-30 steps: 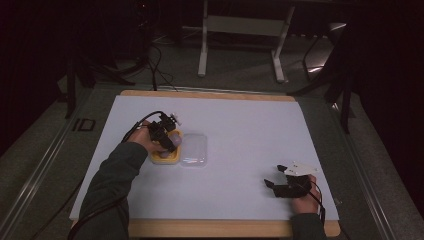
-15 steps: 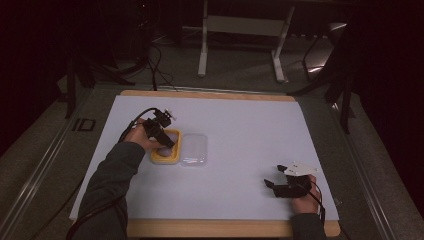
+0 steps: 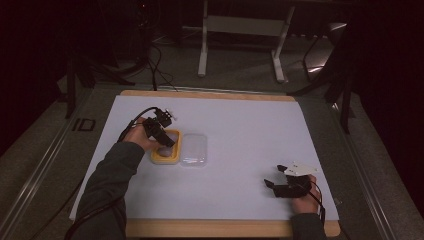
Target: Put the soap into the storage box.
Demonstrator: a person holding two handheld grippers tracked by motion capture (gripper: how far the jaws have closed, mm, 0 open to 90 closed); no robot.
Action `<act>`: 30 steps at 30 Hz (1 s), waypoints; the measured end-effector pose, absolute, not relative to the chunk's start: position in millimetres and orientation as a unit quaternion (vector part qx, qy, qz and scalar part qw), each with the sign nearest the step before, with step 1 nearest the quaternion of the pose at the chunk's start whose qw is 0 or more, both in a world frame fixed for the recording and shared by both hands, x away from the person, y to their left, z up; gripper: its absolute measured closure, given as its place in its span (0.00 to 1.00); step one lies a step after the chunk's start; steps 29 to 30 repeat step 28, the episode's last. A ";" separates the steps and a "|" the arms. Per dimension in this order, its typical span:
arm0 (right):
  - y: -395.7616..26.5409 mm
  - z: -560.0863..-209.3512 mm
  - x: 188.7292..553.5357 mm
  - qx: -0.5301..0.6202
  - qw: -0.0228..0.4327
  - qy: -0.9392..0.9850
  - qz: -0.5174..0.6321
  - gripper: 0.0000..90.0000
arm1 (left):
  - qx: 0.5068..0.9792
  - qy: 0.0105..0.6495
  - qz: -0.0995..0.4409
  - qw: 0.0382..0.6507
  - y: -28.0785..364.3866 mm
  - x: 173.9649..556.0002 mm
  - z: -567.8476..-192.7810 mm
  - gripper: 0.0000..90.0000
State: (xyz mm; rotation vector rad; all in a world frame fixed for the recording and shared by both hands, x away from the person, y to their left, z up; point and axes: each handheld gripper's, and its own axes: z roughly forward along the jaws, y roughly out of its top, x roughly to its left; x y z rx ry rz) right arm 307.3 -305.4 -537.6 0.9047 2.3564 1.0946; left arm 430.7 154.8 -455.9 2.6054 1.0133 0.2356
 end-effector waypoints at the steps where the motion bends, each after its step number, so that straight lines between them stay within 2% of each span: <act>1: -305.4 -537.6 307.3 0.322 0.194 0.840 0.391 0.25 | 0.916 0.354 0.085 0.167 153.9 430.3 -454.9 0.44; 17: -305.4 -537.6 307.1 0.322 0.194 0.840 0.391 0.25 | 0.927 0.312 0.111 0.175 135.4 415.2 -442.4 0.43; 30: -305.9 -537.5 307.3 0.323 0.194 0.839 0.393 0.25 | 0.935 0.279 0.123 0.179 118.4 395.2 -449.3 0.42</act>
